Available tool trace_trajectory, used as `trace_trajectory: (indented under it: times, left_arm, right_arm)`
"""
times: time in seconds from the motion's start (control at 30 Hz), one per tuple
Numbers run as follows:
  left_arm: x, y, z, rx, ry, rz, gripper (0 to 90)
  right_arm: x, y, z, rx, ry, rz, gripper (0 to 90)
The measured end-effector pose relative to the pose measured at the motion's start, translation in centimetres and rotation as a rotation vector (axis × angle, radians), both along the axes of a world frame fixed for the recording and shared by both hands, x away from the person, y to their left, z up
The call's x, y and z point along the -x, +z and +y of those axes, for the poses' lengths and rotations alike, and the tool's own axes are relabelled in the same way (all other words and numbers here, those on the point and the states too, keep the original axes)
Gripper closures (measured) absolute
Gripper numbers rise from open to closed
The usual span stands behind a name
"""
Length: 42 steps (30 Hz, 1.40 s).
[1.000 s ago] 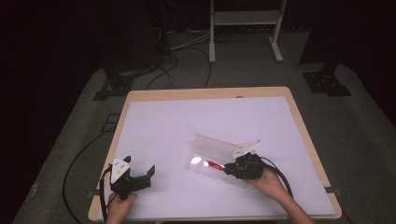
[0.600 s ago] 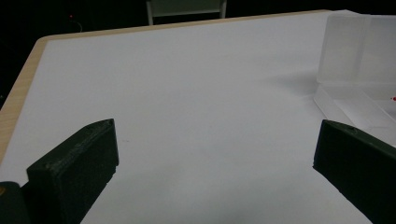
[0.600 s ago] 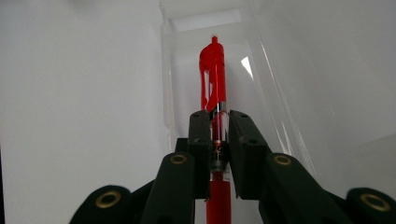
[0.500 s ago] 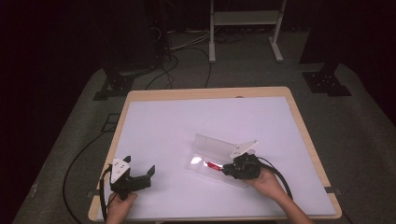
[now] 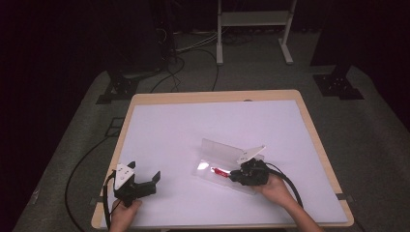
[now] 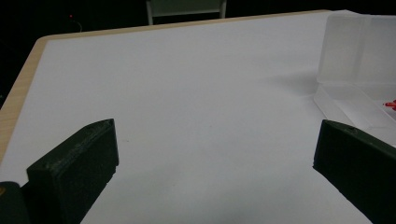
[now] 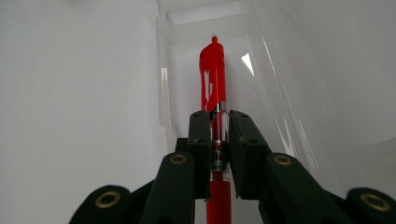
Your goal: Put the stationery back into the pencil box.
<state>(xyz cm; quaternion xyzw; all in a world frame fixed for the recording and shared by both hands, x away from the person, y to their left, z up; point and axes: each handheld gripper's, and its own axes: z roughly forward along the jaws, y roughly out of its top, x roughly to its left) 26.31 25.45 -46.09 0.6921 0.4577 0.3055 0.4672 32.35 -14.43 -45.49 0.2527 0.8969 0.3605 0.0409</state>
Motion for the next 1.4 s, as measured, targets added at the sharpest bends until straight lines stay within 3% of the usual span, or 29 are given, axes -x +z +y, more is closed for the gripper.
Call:
trace_trajectory:
  times: [1.03, 1.4]
  left_arm:
    - [0.11, 0.00, -0.05, -0.002, 0.007, -0.004, 0.0]
    - [0.04, 0.00, 0.00, 0.000, 0.006, -0.002, 0.0]
  right_arm:
    - [-0.17, -0.78, 0.25, 0.017, 0.011, 0.030, 77.8]
    - [-0.34, -0.58, -0.07, -0.011, 0.001, 0.033, 73.6]
